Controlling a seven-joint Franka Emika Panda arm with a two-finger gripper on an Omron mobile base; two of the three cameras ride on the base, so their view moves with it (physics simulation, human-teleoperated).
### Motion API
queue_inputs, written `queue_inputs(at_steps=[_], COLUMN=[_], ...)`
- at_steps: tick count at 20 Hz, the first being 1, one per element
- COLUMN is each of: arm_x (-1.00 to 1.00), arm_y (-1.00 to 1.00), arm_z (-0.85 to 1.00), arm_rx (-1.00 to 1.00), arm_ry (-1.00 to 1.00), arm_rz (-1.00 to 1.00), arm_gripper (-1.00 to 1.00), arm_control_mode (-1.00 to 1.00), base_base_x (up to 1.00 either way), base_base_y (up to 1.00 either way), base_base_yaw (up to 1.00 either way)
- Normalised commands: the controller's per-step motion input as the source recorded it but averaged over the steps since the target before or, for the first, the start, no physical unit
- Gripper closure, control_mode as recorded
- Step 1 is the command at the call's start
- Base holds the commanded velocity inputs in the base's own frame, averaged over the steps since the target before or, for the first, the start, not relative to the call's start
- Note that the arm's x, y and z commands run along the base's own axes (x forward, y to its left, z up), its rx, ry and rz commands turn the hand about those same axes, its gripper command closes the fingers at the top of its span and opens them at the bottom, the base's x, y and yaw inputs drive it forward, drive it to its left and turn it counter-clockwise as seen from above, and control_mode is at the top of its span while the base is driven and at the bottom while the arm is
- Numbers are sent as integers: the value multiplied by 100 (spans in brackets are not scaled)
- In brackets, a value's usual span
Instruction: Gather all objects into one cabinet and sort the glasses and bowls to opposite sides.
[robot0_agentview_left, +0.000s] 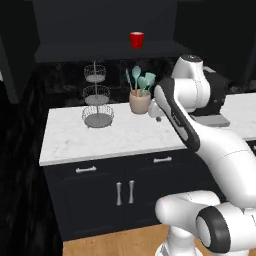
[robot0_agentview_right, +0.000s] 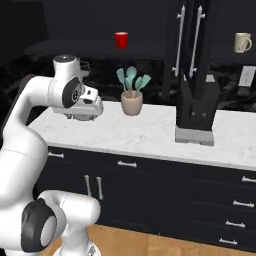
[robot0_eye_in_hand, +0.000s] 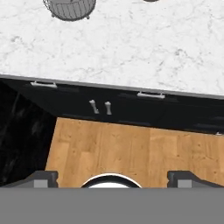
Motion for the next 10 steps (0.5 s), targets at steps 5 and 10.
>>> queue_inputs(at_steps=[5,10], arm_x=[0,0], arm_y=[0,0], arm_z=[0,0], arm_rx=[0,0], arm_ry=[0,0], arm_rz=[0,0], arm_gripper=[-100,-100], arm_control_mode=[100,100], base_base_x=[100,100], base_base_y=[0,3], base_base_yaw=[7,7])
